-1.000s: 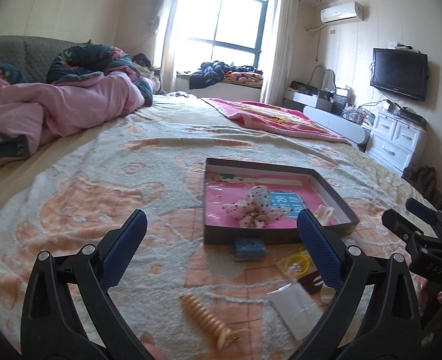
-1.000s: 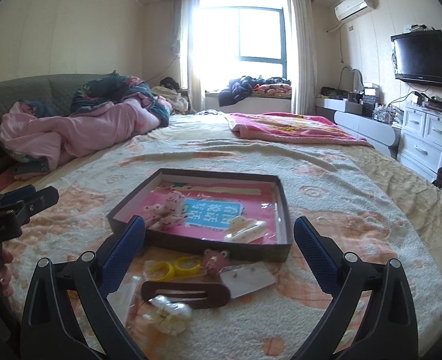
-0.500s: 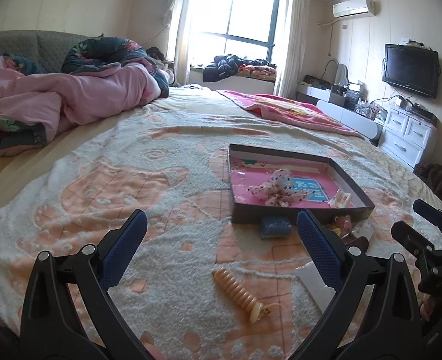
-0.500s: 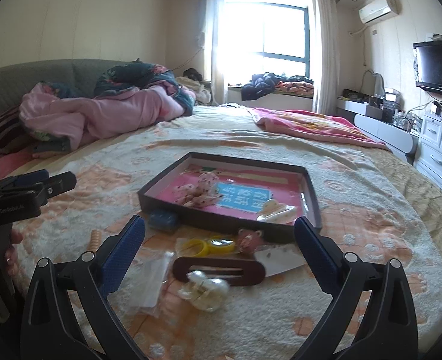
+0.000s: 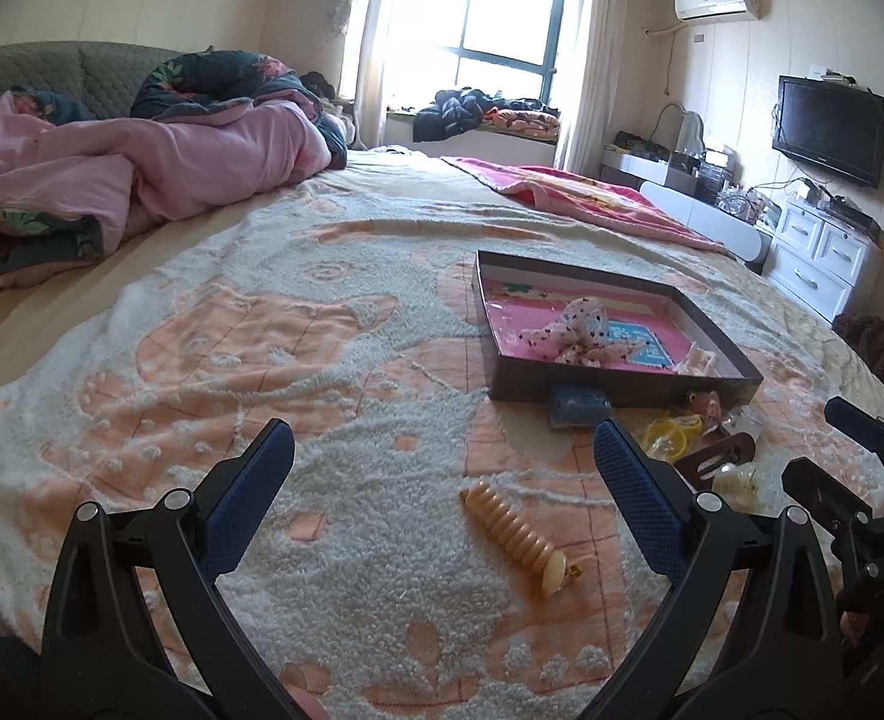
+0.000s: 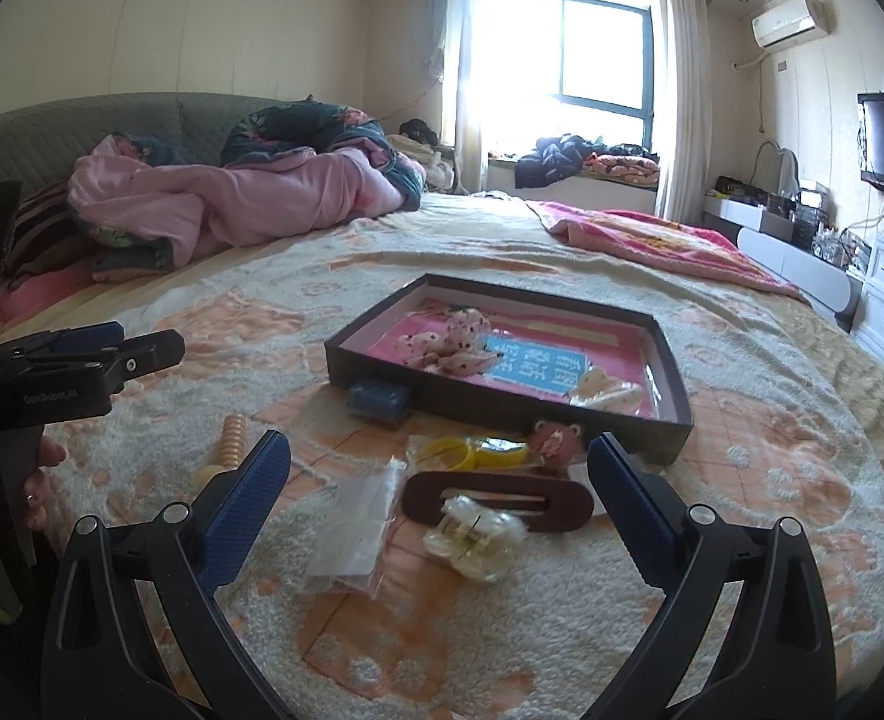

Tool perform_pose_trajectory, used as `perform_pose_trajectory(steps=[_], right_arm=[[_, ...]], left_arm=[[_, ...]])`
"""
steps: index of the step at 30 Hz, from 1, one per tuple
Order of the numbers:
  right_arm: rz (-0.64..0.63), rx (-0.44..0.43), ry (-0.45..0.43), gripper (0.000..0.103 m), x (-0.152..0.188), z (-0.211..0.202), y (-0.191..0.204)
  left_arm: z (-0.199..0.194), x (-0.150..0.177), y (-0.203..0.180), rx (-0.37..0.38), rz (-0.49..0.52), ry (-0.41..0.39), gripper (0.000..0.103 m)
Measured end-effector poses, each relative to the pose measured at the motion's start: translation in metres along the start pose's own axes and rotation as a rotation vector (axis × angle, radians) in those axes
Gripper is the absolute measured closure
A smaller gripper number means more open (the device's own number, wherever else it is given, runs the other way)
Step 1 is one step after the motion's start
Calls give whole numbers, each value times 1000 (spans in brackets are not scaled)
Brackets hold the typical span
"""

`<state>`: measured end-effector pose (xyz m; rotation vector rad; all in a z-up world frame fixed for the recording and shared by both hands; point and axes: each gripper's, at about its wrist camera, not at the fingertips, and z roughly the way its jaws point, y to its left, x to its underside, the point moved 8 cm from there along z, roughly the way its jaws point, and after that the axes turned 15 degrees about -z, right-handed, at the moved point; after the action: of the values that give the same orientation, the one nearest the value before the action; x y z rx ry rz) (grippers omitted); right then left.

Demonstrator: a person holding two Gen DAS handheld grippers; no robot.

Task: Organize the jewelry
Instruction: 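Withdraw both open tools from the tray toward the remaining accessories, then grasp the clear plastic claw clip with the right tool while the left tool grasps the gold spiral hair coil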

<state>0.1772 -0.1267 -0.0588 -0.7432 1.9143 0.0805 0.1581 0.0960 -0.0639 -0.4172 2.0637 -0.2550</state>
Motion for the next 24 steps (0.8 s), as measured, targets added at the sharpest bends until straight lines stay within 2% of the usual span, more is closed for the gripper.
perform_pose_trajectory(steps=[9,18,20,22,24], right_arm=[[5,6,56,6,23,14,4],[67,56,100,7,39,25,-18],[77,55,119,9,44,29,-20],[83,42,150,17,50,35,-20],[84,35,165,19,55,40,-18]], left_arm=[[18,26,-4,38,32,77,11],[34,51,-18,75,60,162,11],[38,56,-21,82,67,179,11],[42,61,-24,86,69,193,12],[45,65,-25,90,68,207,15]])
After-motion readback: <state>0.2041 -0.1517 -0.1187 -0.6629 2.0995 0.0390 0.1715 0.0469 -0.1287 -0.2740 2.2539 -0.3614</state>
